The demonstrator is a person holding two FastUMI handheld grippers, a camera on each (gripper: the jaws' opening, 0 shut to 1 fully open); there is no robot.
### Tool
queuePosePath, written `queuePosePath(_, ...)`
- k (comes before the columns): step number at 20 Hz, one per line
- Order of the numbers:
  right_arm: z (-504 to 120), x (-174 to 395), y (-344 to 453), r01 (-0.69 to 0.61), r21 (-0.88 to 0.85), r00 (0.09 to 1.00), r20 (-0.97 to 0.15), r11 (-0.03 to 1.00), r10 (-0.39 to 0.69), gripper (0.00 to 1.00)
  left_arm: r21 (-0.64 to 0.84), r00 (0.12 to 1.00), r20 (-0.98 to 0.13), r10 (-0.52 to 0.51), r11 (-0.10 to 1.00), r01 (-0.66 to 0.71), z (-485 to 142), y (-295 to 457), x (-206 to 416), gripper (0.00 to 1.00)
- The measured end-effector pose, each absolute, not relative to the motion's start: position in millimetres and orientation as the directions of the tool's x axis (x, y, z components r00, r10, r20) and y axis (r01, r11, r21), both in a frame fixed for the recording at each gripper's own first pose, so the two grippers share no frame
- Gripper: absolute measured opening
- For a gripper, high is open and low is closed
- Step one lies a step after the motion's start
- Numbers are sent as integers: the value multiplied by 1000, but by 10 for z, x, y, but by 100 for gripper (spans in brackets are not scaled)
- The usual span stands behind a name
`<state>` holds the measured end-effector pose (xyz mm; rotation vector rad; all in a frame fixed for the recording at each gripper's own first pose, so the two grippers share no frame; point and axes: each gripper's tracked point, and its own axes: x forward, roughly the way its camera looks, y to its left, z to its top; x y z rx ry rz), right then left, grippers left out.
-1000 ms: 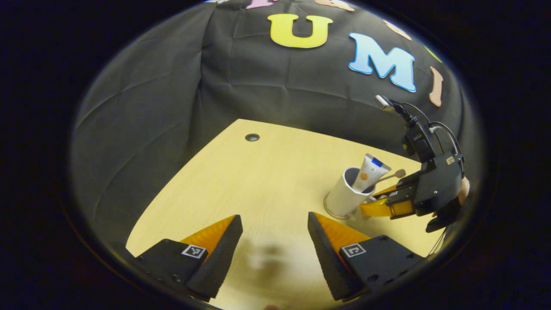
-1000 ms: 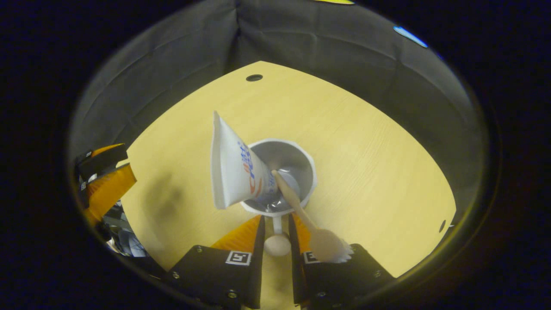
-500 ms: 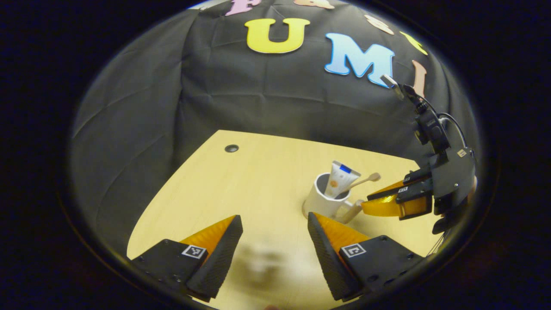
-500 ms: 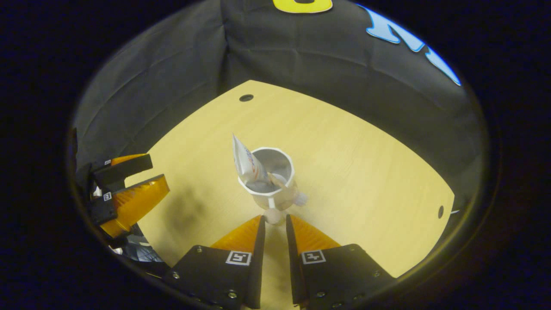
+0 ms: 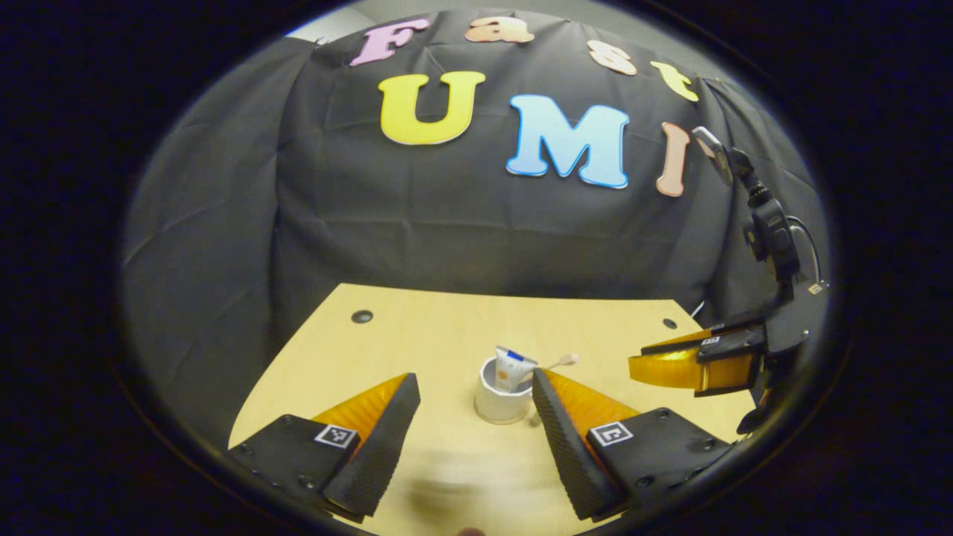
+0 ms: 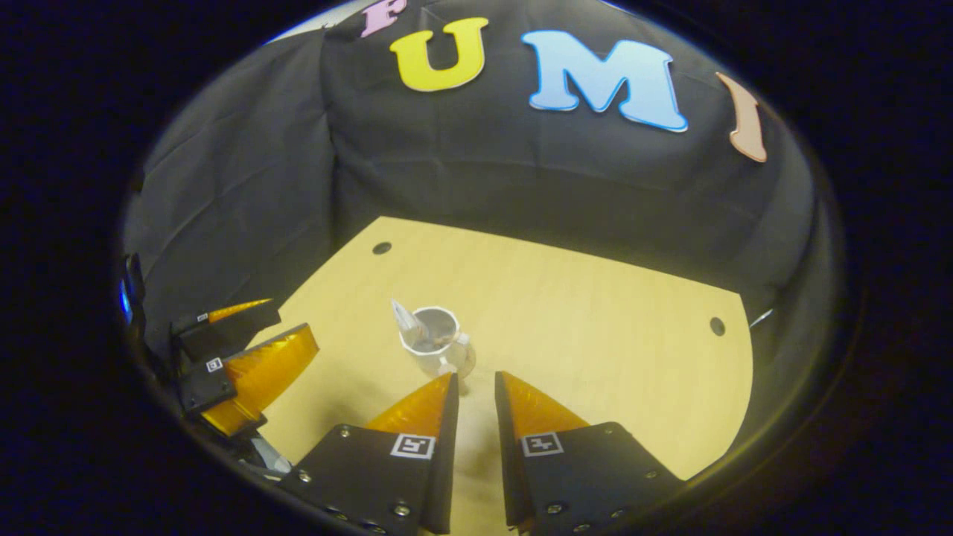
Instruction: Put the toothbrush and toothpaste on the desktop into the cup, then pick up the cup and place it on the coaster on the desktop.
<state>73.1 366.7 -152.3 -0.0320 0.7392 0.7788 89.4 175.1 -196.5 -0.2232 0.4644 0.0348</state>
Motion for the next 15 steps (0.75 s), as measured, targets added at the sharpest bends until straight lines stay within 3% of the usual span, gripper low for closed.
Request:
queuePosePath(5, -809, 673, 3345, -563, 207, 670, -452, 800, 589, 28, -171, 948, -317, -14, 984, -43, -1251, 1699, 789, 98)
queuePosePath(7, -536, 597, 3223, -534, 197, 728, -387, 822, 566, 30, -153, 971, -239, -7, 988, -31, -899, 1688, 780, 100)
queuePosePath(8, -403, 560, 3179, -526, 195, 751, -350, 828, 559, 30, -148, 981, -196, -4, 989, -26, -713, 1694, 772, 94)
queuePosePath(10, -175, 490, 3125, -518, 189, 782, -291, 834, 551, 29, -137, 989, -146, -4, 990, -16, -472, 1650, 711, 96)
queuePosePath(12, -74, 443, 3089, -508, 179, 802, -258, 842, 539, 51, -131, 993, -115, -15, 991, -1, -318, 1577, 641, 96)
queuePosePath(14, 54, 394, 3037, -503, 185, 815, -224, 844, 534, 52, -131, 996, -87, -10, 991, -1, -181, 1573, 598, 98)
queuePosePath(15, 94, 367, 3034, -499, 194, 819, -213, 845, 532, 63, -129, 997, -72, -6, 992, -3, -114, 1569, 578, 98)
